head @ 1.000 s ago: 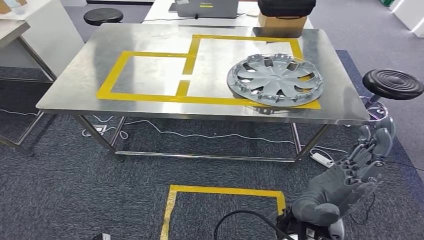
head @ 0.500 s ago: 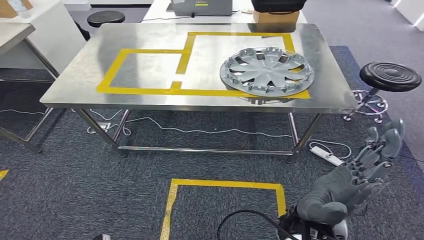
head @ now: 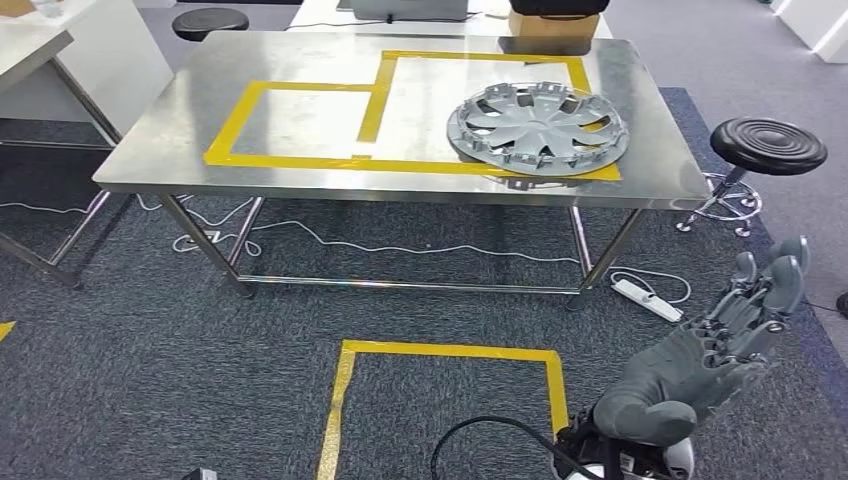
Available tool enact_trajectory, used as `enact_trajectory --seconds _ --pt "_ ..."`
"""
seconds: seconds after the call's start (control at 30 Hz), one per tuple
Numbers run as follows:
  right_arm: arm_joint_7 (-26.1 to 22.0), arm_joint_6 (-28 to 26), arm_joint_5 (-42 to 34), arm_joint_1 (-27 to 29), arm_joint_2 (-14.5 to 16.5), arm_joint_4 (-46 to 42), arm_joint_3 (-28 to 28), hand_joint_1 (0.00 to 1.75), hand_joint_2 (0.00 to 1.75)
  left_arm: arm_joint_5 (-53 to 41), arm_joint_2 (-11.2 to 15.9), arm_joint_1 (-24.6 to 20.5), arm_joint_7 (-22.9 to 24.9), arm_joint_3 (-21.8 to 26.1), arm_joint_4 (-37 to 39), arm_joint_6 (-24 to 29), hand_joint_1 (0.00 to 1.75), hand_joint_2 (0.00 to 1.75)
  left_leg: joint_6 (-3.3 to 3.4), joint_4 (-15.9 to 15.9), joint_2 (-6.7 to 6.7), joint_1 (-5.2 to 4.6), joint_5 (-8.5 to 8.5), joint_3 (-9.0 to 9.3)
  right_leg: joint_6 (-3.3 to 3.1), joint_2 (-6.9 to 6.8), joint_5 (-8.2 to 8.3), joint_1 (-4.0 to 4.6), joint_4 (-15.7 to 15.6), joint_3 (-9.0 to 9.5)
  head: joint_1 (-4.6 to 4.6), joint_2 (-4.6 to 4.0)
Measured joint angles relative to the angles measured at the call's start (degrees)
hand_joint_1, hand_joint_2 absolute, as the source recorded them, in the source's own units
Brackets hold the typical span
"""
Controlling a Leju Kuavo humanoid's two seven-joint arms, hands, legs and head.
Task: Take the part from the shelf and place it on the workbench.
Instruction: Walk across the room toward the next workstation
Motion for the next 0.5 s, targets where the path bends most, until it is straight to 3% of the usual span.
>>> enact_trajectory --seconds 0.1,0.13,0.17,0.2,0.27,0.33,0.43,0.5 --pt "-0.14 -0.02 -0.16 0.13 0.00 0.00 -0.13 0.00 0.00 -0.03 -0.01 0.03 -0.11 0.00 0.00 -0.06 0.00 0.00 0.41 0.07 0.06 0.05 0.77 -0.92 0.76 -0.02 -6.23 -0.21 11.35 -4.39 0.39 0.00" --pt "-0.15 -0.01 -0.24 0.20 0.00 0.01 -0.15 0.00 0.00 -0.07 0.00 0.06 -0.11 0.00 0.00 -0.05 0.00 0.00 0.37 0.10 0.07 0.05 0.97 -1.18 0.87 -0.02 -7.03 -0.24 13.71 -5.04 0.39 0.00" --pt "-0.15 -0.01 -0.34 0.26 0.00 0.01 -0.16 0.00 0.00 -0.11 0.00 0.07 -0.12 0.00 0.00 -0.01 0.00 0.00 0.29 0.13 0.06 0.05 1.14 -1.37 0.94 -0.03 -6.70 -0.27 13.71 -4.55 0.40 0.00" --pt "-0.16 0.04 -0.44 0.29 0.00 0.01 -0.16 0.00 0.00 -0.24 -0.01 0.08 -0.11 0.00 0.00 0.09 0.00 0.00 0.20 0.17 0.05 0.07 1.26 -1.49 0.96 -0.04 -5.40 -0.34 11.36 -2.86 0.39 0.00" --pt "-0.16 0.51 -0.67 0.28 -0.01 0.00 -0.15 0.00 0.00 -0.75 -0.01 0.06 -0.03 -0.03 0.00 0.76 0.00 0.00 -0.12 0.38 -0.03 0.01 1.34 -1.62 1.02 -0.09 -2.27 -0.49 2.92 2.27 0.40 0.00" --pt "0.01 1.60 -0.88 0.30 -0.02 0.01 -0.11 0.00 0.00 -1.44 0.03 0.02 0.38 -0.07 0.00 2.33 0.00 0.00 -0.65 0.83 -0.09 -0.20 1.43 -2.02 0.54 0.06 -1.15 -0.52 -2.27 5.07 0.35 0.00" --pt "0.34 2.71 -0.96 0.41 -0.02 0.01 -0.08 0.00 0.00 -2.03 0.06 -0.02 1.18 -0.09 0.00 4.39 0.00 0.00 -1.46 1.16 -0.10 -0.19 1.64 -2.64 -0.75 0.29 -1.08 -0.40 -2.67 4.74 0.24 0.00" --pt "0.39 2.87 -0.91 0.38 -0.01 0.00 -0.03 0.00 0.00 -2.37 0.03 -0.08 1.38 -0.11 0.00 4.98 0.00 0.00 -2.04 3.14 -0.10 -0.10 0.04 -3.66 -1.55 0.22 -0.85 -0.54 -2.70 4.52 0.05 0.00"
